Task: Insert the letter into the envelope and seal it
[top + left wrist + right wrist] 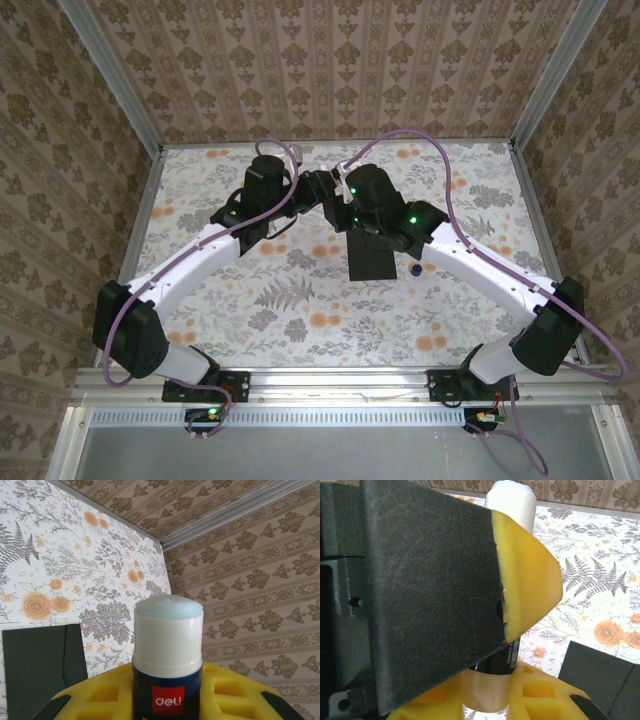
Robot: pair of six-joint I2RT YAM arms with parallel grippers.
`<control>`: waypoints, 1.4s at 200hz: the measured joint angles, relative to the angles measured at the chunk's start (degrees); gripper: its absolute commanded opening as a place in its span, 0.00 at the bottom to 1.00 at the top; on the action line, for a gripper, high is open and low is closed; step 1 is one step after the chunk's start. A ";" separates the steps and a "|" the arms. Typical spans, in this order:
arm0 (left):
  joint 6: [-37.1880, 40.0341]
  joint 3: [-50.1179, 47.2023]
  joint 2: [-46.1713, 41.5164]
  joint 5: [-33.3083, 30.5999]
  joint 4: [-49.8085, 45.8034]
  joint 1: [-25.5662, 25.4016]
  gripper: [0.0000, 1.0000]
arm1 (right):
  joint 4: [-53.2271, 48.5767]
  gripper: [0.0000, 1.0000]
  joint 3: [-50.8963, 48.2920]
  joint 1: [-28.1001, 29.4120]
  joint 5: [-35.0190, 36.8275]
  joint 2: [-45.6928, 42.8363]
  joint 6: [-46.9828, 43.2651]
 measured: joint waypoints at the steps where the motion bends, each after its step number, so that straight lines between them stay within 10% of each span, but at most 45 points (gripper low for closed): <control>1: 0.00 0.00 0.00 0.00 0.00 0.00 0.00 | 0.00 0.19 0.00 0.00 0.00 0.00 -0.02; 65: -0.20 0.00 -0.11 1.01 0.81 0.02 0.00 | -0.20 0.35 -0.26 -2.78 -6.25 -0.85 0.76; 126: 0.17 -0.02 -1.77 9.16 7.06 0.04 0.00 | 5.88 0.58 -6.08 -14.95 -35.15 -5.35 7.21; 198: -0.33 -3.43 -2.12 24.81 18.73 6.19 0.00 | 25.55 0.60 -12.74 -28.98 -63.80 -10.40 20.85; 280: -10.84 -3.72 2.82 31.50 40.30 5.90 0.00 | 42.56 0.57 -16.28 -26.05 -68.54 -6.80 31.21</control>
